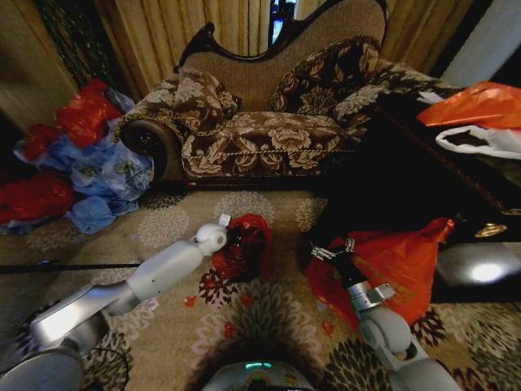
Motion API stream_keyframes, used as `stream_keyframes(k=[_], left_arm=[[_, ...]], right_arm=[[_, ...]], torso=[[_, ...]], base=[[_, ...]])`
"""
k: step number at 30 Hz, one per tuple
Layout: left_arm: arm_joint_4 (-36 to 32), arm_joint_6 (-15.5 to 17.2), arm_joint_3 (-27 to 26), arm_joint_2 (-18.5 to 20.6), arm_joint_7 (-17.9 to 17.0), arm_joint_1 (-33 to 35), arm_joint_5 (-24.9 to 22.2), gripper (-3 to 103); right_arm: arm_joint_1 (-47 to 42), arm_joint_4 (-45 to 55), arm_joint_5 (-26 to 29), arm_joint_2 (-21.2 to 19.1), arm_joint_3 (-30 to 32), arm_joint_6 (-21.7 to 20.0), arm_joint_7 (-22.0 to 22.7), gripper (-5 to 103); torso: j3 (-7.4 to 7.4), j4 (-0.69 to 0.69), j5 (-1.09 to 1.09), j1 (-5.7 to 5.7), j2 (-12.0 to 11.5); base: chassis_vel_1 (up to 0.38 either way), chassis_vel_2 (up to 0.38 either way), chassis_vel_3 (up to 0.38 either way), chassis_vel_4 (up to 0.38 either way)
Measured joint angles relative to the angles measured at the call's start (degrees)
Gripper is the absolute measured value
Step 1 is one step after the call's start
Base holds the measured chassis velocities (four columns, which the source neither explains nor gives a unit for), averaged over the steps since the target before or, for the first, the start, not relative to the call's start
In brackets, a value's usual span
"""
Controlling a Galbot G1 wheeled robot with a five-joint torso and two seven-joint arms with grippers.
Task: Place a garbage bag over the trash bin.
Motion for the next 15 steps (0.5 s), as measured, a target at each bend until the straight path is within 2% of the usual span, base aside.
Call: stream_keyframes(k=[6,7,9,10,15], left_arm=[[-3.7,-0.1,-0.7,2.1,-3.0,0.7,-5.1,0],[-5.3,-0.1,-2.4,2.2,-5.1,0.4,-9.1,0],[-5.8,-0.1,-3.1,2.1,-5.8,0.1,-10.5,0],[-6.3,-0.1,-4.8,1.6,-6.9,-1.0,-13.2,0],[-1.5,-0.2,-5.9,-2.3,-7.1,-4.5,-12.7,0]], right_arm=[[1.3,-1.1,0.4,0.2,-0.8,-0.2,0.1,100],[2.1,-1.5,0.4,0.4,-1.1,-0.2,0.1,100],[2.3,-1.7,0.4,0.4,-1.3,-0.3,0.1,100],[2.7,-2.0,0.4,0.4,-1.5,-0.3,0.1,100],[3.3,-2.5,0.5,0.2,-1.8,-0.4,0.1,100]], torso=[[0.00,0.00,0.01,0.00,0.0],[0.00,0.01,0.01,0.00,0.0],[0.00,0.01,0.01,0.00,0.0],[-0.01,0.00,0.03,0.00,0.0],[0.00,0.00,0.03,0.00,0.0]], base=[[0.000,0.000,0.000,0.000],[0.000,0.000,0.000,0.000],[0.000,0.000,0.000,0.000],[0.000,0.000,0.000,0.000],[0.000,0.000,0.000,0.000]])
